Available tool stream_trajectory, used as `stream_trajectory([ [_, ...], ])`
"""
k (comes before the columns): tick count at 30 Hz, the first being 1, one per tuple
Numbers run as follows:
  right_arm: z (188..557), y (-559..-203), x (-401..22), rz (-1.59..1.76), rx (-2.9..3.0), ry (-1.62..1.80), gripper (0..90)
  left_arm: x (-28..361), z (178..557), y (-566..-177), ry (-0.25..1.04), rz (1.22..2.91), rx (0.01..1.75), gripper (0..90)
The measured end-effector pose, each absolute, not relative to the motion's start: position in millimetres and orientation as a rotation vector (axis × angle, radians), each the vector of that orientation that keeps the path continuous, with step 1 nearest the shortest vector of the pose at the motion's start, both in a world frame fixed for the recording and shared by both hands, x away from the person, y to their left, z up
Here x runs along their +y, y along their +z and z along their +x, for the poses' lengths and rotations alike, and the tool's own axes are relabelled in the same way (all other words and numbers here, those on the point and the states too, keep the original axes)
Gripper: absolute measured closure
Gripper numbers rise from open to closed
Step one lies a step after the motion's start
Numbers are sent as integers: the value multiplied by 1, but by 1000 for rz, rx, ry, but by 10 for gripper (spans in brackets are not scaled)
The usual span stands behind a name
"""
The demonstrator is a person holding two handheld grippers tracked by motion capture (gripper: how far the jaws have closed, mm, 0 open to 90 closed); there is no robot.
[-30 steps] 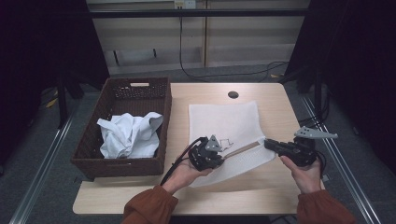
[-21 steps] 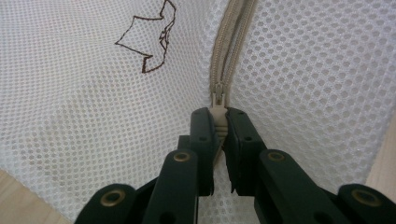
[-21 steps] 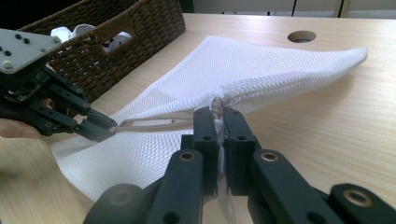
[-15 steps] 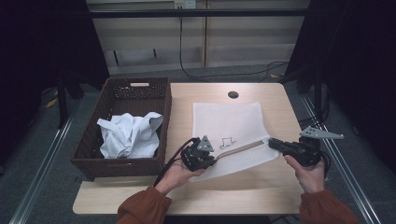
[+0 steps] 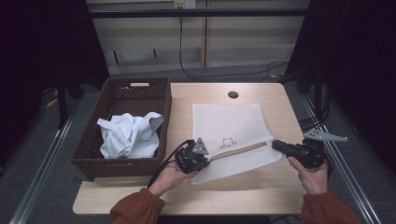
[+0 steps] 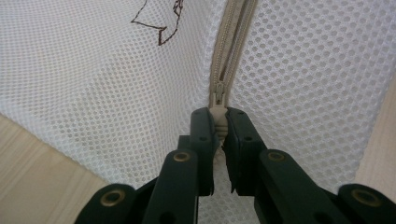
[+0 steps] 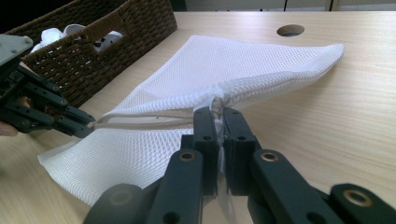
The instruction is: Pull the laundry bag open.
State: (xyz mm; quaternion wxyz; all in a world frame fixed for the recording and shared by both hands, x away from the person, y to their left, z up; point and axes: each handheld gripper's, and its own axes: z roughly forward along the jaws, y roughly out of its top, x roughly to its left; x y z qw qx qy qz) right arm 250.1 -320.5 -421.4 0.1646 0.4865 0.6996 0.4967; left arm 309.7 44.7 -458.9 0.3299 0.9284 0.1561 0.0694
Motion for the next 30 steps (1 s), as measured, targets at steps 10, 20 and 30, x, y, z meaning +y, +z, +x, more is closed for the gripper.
stream_trajectory([
  [10, 250, -418, -320, 1379, 1970, 1411, 855, 56, 309, -458, 192, 2459, 421, 822],
  [20, 249, -416, -324, 1391, 1954, 1415, 855, 58, 308, -461, 209, 2485, 424, 822],
  [30, 248, -415, -326, 1407, 1934, 1415, 856, 65, 307, -467, 159, 2476, 452, 822],
])
